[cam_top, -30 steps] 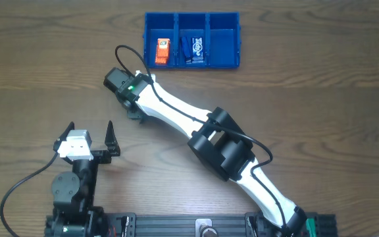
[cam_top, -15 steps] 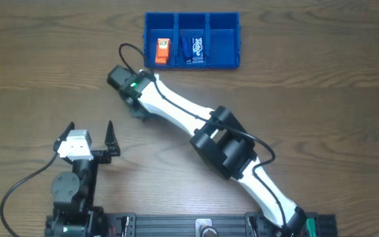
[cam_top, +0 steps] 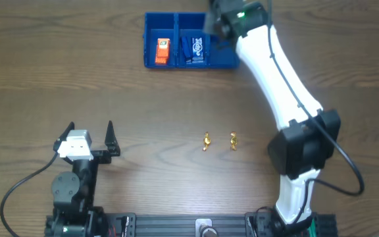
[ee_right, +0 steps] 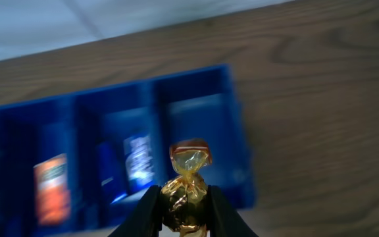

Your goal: Sort Candies Into Trays

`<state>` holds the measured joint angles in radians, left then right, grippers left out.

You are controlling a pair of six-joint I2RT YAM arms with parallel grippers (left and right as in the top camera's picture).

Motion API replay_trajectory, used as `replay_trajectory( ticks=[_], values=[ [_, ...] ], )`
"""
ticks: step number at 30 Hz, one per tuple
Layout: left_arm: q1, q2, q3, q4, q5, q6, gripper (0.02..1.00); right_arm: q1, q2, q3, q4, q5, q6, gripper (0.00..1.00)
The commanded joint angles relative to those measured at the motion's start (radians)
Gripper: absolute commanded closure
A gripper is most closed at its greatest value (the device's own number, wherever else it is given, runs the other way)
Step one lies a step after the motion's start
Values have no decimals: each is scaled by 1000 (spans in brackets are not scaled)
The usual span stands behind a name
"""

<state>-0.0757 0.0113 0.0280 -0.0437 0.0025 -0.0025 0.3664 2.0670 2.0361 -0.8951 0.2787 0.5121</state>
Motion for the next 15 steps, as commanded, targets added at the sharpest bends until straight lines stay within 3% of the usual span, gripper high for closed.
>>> replay_trajectory(
  ticks=[1,8,13,15],
  values=[
    [-3,-5,-23,-34,-5,7,20,-14,107,-14,43,8,-76,855],
    [-3,-5,-23,-34,-5,7,20,-22,212,-14,95,-11,-76,774],
    [-3,-5,-23,-34,-5,7,20,-19,203,-14,101,-18,-77,581],
    [-3,-5,-23,-34,-5,7,20,-19,170,-14,84,-18,-77,551]
  ],
)
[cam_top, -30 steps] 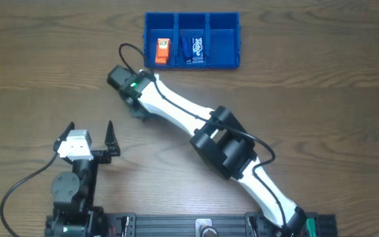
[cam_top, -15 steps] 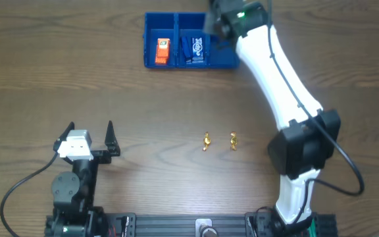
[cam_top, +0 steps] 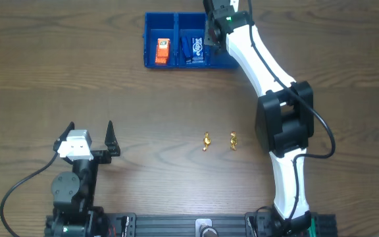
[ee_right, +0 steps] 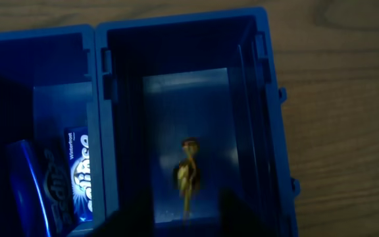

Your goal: Sort Candies Into Trays

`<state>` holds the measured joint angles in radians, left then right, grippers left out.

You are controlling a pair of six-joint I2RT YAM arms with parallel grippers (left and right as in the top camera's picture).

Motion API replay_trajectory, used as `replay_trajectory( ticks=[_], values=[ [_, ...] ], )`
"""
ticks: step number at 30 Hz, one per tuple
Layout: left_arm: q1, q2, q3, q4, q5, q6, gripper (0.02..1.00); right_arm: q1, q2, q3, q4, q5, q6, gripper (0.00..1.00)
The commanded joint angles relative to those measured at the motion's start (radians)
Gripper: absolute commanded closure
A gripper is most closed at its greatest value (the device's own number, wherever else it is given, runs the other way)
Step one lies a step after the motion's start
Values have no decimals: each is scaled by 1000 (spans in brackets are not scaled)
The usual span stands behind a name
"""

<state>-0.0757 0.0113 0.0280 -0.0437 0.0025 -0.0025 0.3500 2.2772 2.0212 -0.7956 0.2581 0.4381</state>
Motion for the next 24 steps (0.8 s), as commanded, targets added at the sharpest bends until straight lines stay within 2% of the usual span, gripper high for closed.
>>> replay_trajectory(
  ticks=[1,6,8,12,16,19,24],
  values=[
    [-3,-5,-23,-34,-5,7,20,2,-62,0,-26,3,-12,533],
    [-3,-5,-23,-34,-5,7,20,66,-175,-9,-156,3,-18,459],
    [-3,-5,-23,-34,-5,7,23,107,-219,-47,-209,3,15,443],
    [-3,-5,-23,-34,-5,7,20,206,-356,-303,-209,-2,135,408],
    [-3,-5,-23,-34,-5,7,23,289,-467,-537,-166,-45,205,408],
    [-3,-5,-23,-34,-5,7,20,358,-494,-681,-159,-80,305,404],
    [-3,-5,-23,-34,-5,7,20,397,-494,-846,-66,-175,367,402]
  ],
)
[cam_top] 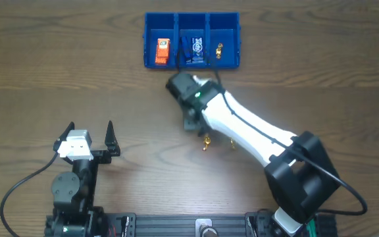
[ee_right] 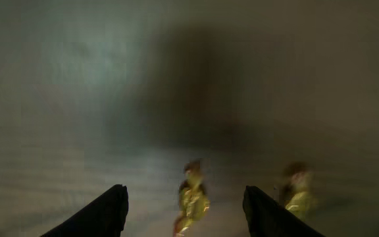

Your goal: Sort Candies Into Trays

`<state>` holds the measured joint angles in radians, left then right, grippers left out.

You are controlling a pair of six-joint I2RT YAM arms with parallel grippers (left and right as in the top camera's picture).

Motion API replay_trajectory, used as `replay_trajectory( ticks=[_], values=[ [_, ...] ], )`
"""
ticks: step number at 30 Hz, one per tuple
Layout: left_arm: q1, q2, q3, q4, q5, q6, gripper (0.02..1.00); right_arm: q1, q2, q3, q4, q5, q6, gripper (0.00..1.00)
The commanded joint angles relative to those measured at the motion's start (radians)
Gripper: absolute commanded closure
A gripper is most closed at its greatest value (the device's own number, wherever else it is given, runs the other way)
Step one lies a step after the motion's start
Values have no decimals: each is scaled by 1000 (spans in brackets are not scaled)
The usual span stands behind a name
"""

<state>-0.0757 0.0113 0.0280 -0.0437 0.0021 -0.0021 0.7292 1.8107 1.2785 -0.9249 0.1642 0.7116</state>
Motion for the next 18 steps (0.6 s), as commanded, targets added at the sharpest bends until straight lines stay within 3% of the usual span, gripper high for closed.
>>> replay_trajectory(
  ticks=[1,14,18],
  values=[
    [-3,-5,-23,-34,-5,6,20,18,-27,-124,77,-92,100,402],
    [-3,-5,-23,-34,-5,6,20,-3,-26,-243,175,-114,135,411],
    [-3,-5,-23,-34,-5,6,20,-18,-18,-252,185,-114,135,454]
  ],
)
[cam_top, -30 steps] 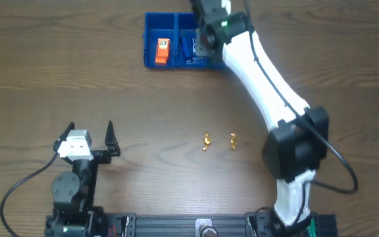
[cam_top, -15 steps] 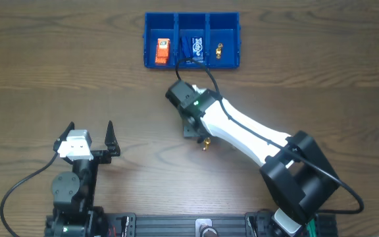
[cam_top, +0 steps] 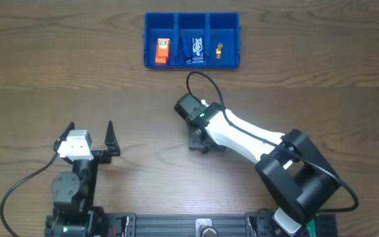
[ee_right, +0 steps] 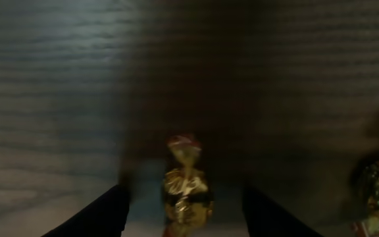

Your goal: Sort Candies Into Trays

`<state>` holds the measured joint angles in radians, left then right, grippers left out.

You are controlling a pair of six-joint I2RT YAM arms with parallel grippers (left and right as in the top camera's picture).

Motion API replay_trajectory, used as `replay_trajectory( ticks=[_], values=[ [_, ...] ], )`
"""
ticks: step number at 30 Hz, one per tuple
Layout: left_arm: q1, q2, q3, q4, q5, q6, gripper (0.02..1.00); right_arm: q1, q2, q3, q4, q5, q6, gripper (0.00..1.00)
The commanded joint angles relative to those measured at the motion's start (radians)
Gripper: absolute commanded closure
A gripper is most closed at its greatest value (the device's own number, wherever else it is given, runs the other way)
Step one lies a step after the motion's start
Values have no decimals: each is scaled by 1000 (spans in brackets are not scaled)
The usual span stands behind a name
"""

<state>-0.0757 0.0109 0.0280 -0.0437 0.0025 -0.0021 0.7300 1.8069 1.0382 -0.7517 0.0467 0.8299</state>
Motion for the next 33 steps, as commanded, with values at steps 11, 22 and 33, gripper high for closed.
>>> replay_trajectory(
  ticks=[11,22,33],
  values=[
    [-3,-5,-23,-34,-5,6,20,-19,-9,-12,40,3,16,812],
    [-3,-5,-23,-34,-5,6,20,-78,-139,267,-135,133,-153,847],
    [-3,-5,-23,-34,-5,6,20,-366,195,923,-145,207,-460,842]
  ],
)
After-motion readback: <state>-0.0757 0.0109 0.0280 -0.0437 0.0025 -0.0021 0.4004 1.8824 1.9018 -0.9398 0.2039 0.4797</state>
